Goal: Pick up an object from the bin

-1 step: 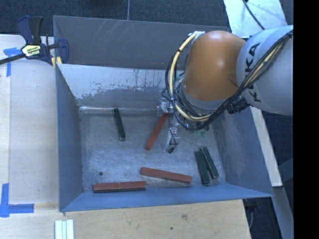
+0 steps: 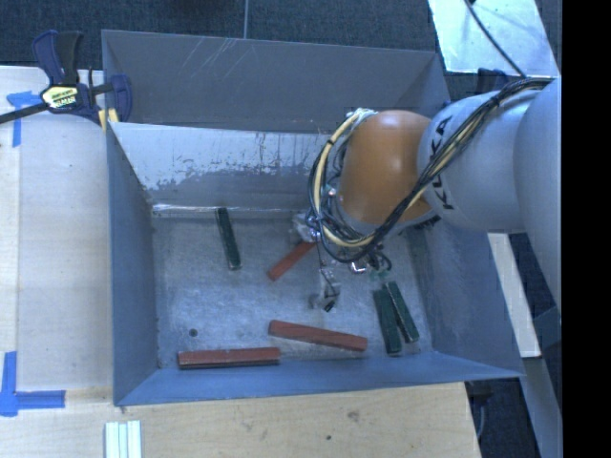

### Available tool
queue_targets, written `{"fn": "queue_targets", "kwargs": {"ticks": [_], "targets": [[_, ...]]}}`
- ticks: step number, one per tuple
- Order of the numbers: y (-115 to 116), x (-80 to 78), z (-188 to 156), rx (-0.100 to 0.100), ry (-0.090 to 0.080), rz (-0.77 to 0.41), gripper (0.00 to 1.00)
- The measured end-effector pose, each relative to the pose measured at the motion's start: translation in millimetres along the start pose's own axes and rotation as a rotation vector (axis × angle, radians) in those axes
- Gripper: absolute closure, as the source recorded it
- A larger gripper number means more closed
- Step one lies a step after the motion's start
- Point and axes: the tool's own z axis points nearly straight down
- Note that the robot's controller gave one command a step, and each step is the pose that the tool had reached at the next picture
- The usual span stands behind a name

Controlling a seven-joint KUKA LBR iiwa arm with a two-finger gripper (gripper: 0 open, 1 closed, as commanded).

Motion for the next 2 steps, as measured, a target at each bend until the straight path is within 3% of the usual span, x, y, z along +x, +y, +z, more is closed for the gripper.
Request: {"fn": "queue_targets", "kwargs": {"ticks": [1, 2], "targets": [[1, -2.5, -5, 0.000, -0.008, 0.002, 1.00], [6, -15.8, -158, 0.002, -0.015, -0.096, 1.00]]}}
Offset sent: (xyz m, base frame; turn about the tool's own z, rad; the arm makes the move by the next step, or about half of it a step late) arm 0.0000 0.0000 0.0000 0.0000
